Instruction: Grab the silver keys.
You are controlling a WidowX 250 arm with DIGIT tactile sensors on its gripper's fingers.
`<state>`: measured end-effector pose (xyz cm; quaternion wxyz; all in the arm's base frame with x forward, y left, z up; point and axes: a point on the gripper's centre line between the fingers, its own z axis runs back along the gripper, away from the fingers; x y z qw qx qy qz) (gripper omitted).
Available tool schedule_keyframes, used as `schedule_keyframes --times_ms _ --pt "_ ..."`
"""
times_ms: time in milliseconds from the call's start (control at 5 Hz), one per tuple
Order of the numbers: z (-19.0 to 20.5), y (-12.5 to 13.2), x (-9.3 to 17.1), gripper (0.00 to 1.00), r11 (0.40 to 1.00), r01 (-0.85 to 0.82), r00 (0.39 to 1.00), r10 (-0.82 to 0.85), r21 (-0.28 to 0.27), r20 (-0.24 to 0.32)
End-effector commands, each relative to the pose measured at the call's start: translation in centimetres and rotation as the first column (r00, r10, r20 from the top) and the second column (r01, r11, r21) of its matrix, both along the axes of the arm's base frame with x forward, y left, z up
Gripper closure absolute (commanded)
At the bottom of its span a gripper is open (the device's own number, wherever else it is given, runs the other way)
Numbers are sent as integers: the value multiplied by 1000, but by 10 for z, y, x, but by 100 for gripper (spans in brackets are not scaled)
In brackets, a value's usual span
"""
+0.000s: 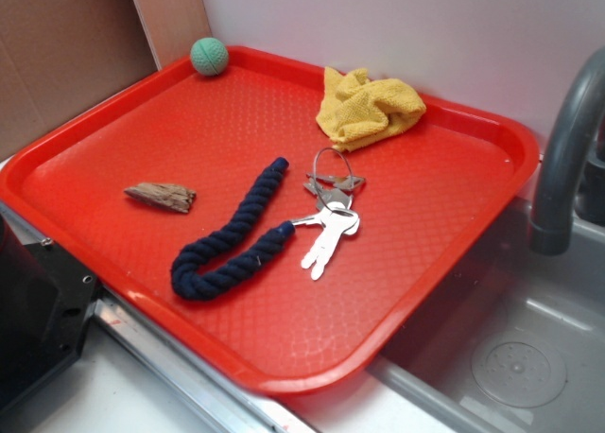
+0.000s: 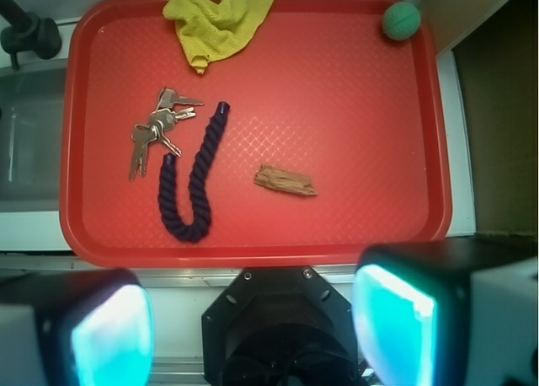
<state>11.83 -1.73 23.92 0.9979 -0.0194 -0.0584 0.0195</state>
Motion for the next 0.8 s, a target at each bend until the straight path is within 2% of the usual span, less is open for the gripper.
schedule_keyframes --times_ms 0,200,400,600 --pt "-56 -21 68 0 932 -309 925 340 -188 170" --pt "-87 -26 88 0 882 -374 905 415 -286 97" --pt "-98 -28 92 0 878 -357 916 396 -317 65" --pt "-98 -28 92 0 878 -357 916 396 -317 65"
